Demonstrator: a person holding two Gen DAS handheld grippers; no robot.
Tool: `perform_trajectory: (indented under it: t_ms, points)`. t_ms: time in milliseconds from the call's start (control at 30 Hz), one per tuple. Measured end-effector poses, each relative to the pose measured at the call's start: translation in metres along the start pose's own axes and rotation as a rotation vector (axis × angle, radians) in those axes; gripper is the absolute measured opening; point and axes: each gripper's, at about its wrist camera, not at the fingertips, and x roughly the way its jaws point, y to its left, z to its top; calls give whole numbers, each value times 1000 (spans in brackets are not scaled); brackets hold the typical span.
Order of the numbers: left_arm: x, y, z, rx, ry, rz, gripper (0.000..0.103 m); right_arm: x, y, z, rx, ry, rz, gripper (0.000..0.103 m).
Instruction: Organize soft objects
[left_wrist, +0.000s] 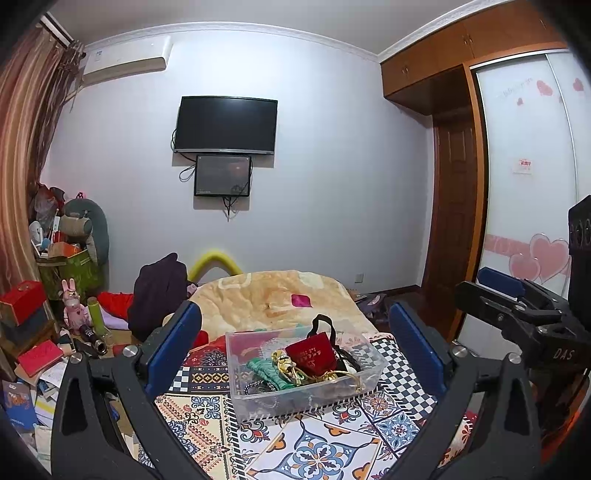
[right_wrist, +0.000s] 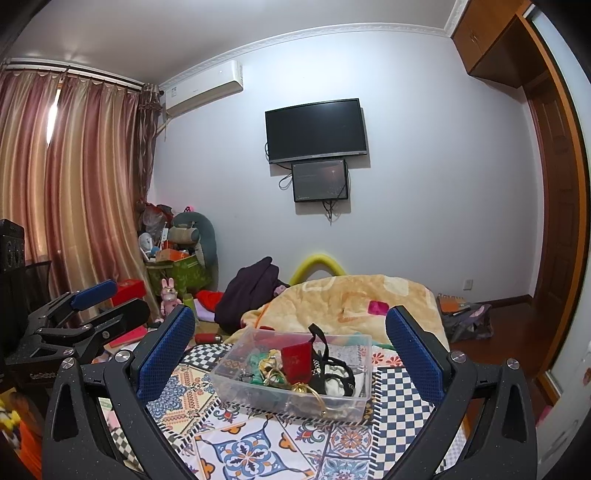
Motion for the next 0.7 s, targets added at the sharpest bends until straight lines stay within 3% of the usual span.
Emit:
perform_trajectory:
  t_ms: [700]
  points:
    - [-1, 2, 0, 5, 0, -3, 103, -2, 1, 1, 0, -2, 0, 103]
